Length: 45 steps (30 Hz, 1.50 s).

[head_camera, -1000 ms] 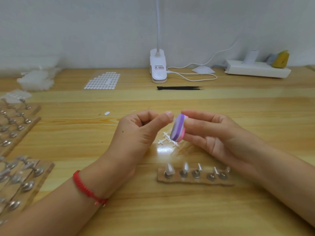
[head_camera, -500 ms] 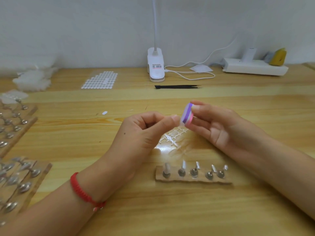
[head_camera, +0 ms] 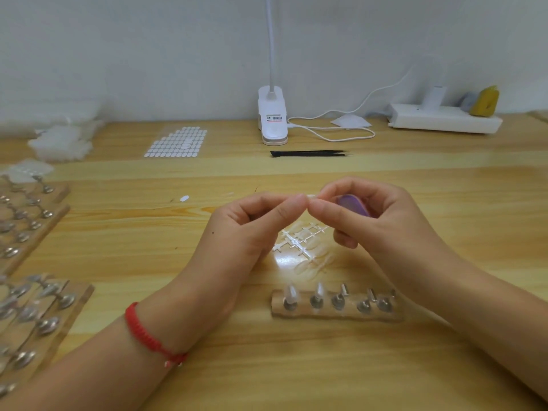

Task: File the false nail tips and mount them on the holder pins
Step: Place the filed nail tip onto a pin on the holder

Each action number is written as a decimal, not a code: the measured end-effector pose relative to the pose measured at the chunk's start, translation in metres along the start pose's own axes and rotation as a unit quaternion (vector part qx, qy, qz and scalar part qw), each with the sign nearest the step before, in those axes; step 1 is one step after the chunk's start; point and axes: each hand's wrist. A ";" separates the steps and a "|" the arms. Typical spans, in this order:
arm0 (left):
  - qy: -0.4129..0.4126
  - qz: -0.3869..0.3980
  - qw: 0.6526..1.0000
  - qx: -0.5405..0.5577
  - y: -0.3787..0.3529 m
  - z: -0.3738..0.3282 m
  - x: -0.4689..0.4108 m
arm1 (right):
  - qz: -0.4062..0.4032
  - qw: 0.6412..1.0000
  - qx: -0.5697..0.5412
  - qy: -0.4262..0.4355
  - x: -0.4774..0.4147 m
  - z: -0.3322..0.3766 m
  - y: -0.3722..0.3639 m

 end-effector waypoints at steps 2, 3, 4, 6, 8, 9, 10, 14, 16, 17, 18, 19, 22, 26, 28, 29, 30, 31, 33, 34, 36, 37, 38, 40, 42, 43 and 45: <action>0.006 -0.004 1.000 0.006 0.000 -0.001 0.000 | -0.001 1.000 0.006 0.006 0.000 0.000 0.001; 0.010 0.001 1.000 0.009 0.001 -0.002 -0.001 | 0.006 1.000 0.007 0.002 0.000 -0.001 0.001; 0.017 0.010 1.000 0.012 0.003 -0.003 -0.001 | 0.017 1.000 0.001 -0.008 -0.001 -0.001 0.001; 0.033 0.033 0.999 0.013 0.006 -0.003 -0.001 | 0.045 0.998 -0.025 -0.039 -0.002 -0.001 0.001; 0.036 0.054 0.998 0.002 0.007 -0.002 -0.001 | 0.074 0.994 -0.041 -0.072 -0.003 0.001 0.004; 0.028 0.057 0.998 -0.004 0.007 -0.002 0.000 | 0.092 0.991 -0.043 -0.088 -0.003 0.002 0.006; 0.012 0.057 0.998 -0.013 0.007 -0.002 0.000 | 0.110 0.987 -0.044 -0.106 -0.003 0.003 0.008; -0.140 0.096 0.967 -0.188 0.009 -0.002 0.001 | 0.177 0.968 -0.043 -0.175 -0.004 0.004 0.014; -0.206 0.100 0.939 -0.255 0.010 -0.005 0.002 | 0.195 0.961 -0.040 -0.191 -0.005 0.003 0.016; -0.228 0.098 0.927 -0.281 0.009 -0.006 0.003 | 0.198 0.959 -0.036 -0.197 -0.005 0.002 0.017; -0.246 0.094 0.916 -0.302 0.008 -0.008 0.004 | 0.205 0.957 -0.036 -0.201 -0.006 0.002 0.018; -0.256 0.085 0.911 -0.312 0.007 -0.011 0.004 | 0.210 0.956 -0.042 -0.201 -0.006 0.003 0.019; -0.236 0.079 0.926 -0.283 0.008 -0.017 0.004 | 0.183 0.950 -0.112 -0.227 -0.011 0.001 0.025; -0.175 0.152 0.938 -0.257 0.005 -0.014 0.014 | 0.161 0.940 -0.177 -0.245 -0.015 -0.002 0.033; -0.150 0.162 0.941 -0.255 0.001 -0.010 0.020 | 0.169 0.938 -0.180 -0.243 -0.015 -0.004 0.033; -0.148 0.164 0.940 -0.260 0.000 -0.008 0.022 | 0.171 0.938 -0.181 -0.240 -0.016 -0.004 0.033; -0.149 0.168 0.937 -0.267 -0.002 -0.007 0.023 | 0.173 0.938 -0.184 -0.238 -0.016 -0.005 0.033; -0.150 0.173 0.935 -0.272 -0.003 -0.006 0.024 | 0.176 0.937 -0.186 -0.236 -0.017 -0.006 0.033; -0.152 0.184 0.931 -0.277 -0.005 -0.006 0.025 | 0.183 0.937 -0.189 -0.231 -0.017 -0.006 0.034; -0.153 0.188 0.929 -0.279 -0.006 -0.005 0.026 | 0.183 0.937 -0.191 -0.228 -0.018 -0.007 0.034; -0.151 0.193 0.927 -0.282 -0.007 -0.004 0.026 | 0.180 0.938 -0.194 -0.225 -0.019 -0.008 0.034; -0.150 0.195 0.927 -0.284 -0.007 -0.004 0.026 | 0.179 0.938 -0.194 -0.225 -0.019 -0.008 0.034; -0.150 0.195 0.926 -0.286 -0.008 -0.003 0.026 | 0.179 0.938 -0.193 -0.225 -0.019 -0.008 0.034; -0.152 0.195 0.924 -0.292 -0.008 -0.003 0.027 | 0.181 0.938 -0.191 -0.224 -0.019 -0.009 0.034; -0.154 0.194 0.922 -0.297 -0.008 -0.002 0.027 | 0.183 0.938 -0.192 -0.224 -0.019 -0.010 0.034; -0.154 0.194 0.922 -0.298 -0.007 -0.002 0.027 | 0.185 0.938 -0.193 -0.223 -0.020 -0.010 0.034; -0.155 0.194 0.922 -0.298 -0.007 -0.002 0.026 | 0.187 0.938 -0.194 -0.220 -0.019 -0.010 0.034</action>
Point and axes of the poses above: each hand's wrist, its own x-axis away from the middle knuckle, its own y-axis out of the back of the hand, z = x × y, and after that the axes turned 14 degrees about -y, right-handed
